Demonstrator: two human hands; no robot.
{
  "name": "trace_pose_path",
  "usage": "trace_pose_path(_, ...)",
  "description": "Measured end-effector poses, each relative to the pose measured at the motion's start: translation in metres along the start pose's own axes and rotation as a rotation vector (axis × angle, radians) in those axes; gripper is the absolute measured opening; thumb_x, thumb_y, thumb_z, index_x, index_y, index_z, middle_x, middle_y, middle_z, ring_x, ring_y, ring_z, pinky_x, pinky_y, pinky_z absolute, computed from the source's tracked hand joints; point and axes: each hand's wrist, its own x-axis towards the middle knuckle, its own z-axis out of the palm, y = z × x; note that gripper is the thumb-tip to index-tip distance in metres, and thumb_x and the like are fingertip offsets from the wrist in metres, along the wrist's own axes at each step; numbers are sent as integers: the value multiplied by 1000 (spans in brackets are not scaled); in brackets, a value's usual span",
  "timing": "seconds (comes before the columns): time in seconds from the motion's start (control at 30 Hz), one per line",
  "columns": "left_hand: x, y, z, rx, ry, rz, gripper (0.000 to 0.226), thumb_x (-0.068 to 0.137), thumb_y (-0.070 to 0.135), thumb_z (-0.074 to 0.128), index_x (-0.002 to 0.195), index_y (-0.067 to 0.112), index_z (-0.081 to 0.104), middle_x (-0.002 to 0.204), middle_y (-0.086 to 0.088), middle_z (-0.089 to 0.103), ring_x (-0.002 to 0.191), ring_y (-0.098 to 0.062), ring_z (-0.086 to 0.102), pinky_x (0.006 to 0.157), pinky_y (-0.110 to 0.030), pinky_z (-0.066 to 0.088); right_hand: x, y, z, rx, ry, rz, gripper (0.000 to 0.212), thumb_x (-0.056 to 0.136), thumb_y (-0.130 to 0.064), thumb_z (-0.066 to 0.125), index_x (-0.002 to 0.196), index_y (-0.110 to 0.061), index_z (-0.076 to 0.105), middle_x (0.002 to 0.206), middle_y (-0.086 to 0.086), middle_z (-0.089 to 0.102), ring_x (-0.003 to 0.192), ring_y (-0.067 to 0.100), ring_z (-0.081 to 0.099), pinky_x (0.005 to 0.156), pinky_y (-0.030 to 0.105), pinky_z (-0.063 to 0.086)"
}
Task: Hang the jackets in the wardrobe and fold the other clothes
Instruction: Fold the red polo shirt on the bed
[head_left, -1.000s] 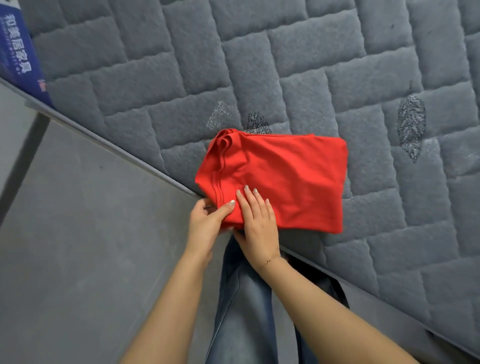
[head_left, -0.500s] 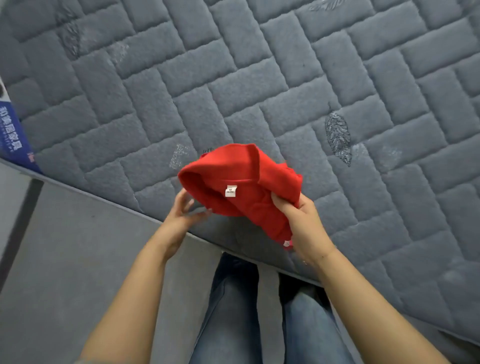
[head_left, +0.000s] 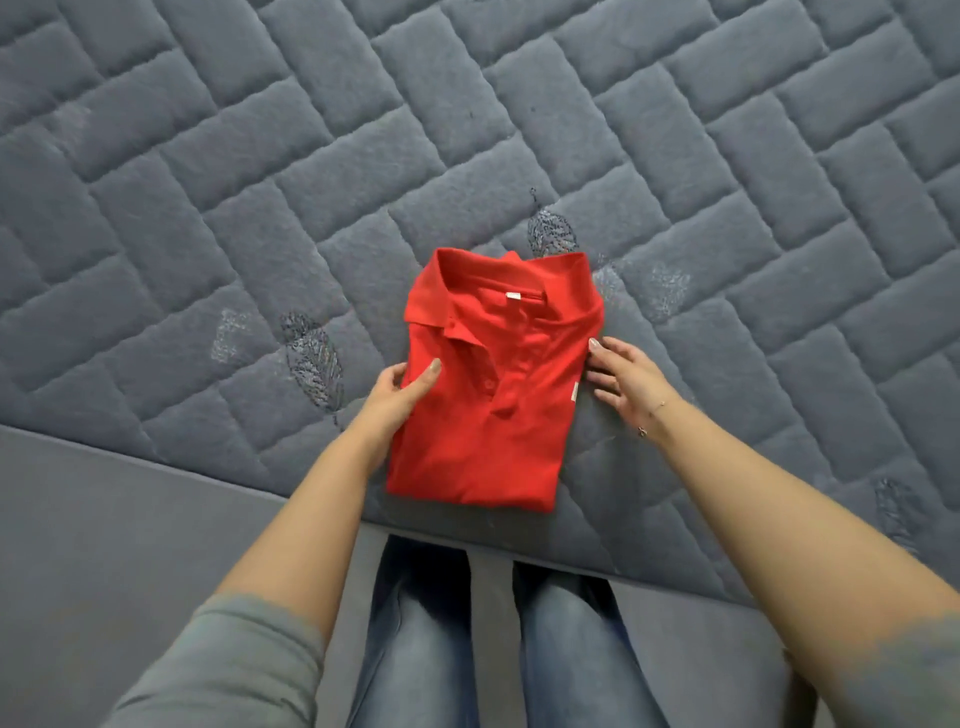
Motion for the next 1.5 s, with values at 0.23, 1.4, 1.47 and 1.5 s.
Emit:
trace_pose_path(0.23,-17,-58,-18,187,52,-5,47,79,26,80,116,13,55,111,-3,67,101,-17,64,93,-35,52,-29,86,-6,-219,-133,84,38,87,-19,70,121,-18,51,106,3,64,92,12,62,76,26,49)
trace_pose_path(1.4,-96,-146,-41,311,-17,79,18,78,2,78,82,-6,63,76,-5,67,71,-5,59,70,-12,47,-89,172,-70,-958,14,-468,36,83,-26,75,68,-19,44,77,-2,49,78,18,45,71,35,40)
trace_pose_path(1.47,-90,-147,-32,294,-52,21,21,81,5,76,85,-6,59,74,-5,62,71,-9,55,64,-10,45,-84,177,-62,-901,-7,-316,34,83,-24,75,68,-16,46,80,0,47,81,19,46,75,34,42)
trace_pose_path(1.5,-89,-148,-27,263,-66,-3,21,83,9,74,88,-2,57,74,-3,60,72,-10,55,63,-8,45,-81,178,-59,-838,-20,-236,30,82,-21,77,70,-13,51,83,1,46,81,18,46,75,30,43)
